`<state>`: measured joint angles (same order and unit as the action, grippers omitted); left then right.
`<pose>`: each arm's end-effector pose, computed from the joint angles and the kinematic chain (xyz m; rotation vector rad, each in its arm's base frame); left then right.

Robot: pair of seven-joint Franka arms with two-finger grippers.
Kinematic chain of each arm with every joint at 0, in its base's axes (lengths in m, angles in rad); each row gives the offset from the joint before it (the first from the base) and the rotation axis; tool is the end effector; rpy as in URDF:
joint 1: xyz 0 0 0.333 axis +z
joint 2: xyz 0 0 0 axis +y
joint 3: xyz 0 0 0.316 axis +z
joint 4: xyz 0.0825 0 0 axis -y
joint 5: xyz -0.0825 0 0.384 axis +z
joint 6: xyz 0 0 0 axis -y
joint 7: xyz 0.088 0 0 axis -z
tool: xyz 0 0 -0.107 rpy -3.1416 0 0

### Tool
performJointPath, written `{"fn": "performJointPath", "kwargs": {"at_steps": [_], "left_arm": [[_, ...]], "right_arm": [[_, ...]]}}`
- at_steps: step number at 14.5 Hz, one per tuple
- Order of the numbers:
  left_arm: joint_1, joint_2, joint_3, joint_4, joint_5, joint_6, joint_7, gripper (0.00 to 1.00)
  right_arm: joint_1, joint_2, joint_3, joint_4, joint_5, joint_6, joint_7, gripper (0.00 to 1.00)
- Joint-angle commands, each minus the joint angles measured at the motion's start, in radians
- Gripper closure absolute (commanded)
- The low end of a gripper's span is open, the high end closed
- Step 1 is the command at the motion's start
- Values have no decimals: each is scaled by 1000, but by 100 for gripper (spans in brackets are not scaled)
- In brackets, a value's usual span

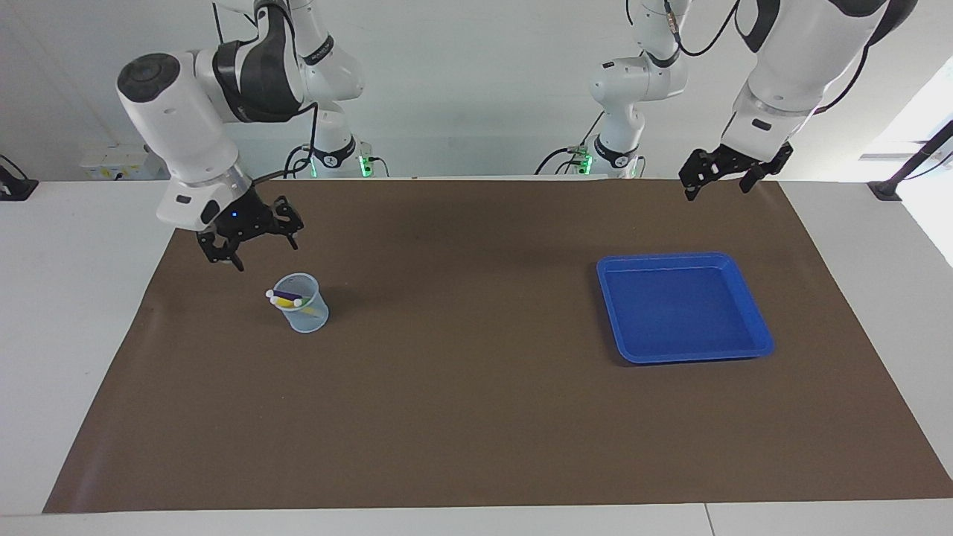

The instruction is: Transfer and insert pens with both arms

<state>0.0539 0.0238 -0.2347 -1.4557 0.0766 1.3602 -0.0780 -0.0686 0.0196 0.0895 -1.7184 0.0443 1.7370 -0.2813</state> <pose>0.5325 -0.0860 0.6481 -3.0490 0.1396 0.1659 0.5687 0.0155 0.5578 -3.0628 -0.4548 -0.0077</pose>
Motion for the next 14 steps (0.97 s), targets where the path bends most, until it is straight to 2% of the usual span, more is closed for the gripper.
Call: {"fn": "performJointPath", "kwargs": {"at_steps": [1, 3, 5, 8, 11, 14], "left_arm": [[-32, -14, 43, -6, -7, 6, 136, 0], [-34, -41, 57, -93, -67, 94, 112, 0], [-36, -33, 77, -100, -103, 115, 72, 0], [-42, -22, 97, -86, -100, 114, 72, 0], [-68, -9, 106, -48, -83, 51, 69, 0], [-68, -2, 104, -34, -83, 36, 70, 0]], "right_arm": [[-22, 19, 4, 187, -35, -199, 159, 0], [-37, 8, 3, 238, -93, -252, 163, 0], [-59, 13, 3, 275, -112, -297, 165, 0], [-18, -44, -109, 124, -112, -255, 159, 0], [18, -37, -146, 125, -97, -243, 154, 0], [20, -33, -131, 129, -72, -270, 159, 0]]}}
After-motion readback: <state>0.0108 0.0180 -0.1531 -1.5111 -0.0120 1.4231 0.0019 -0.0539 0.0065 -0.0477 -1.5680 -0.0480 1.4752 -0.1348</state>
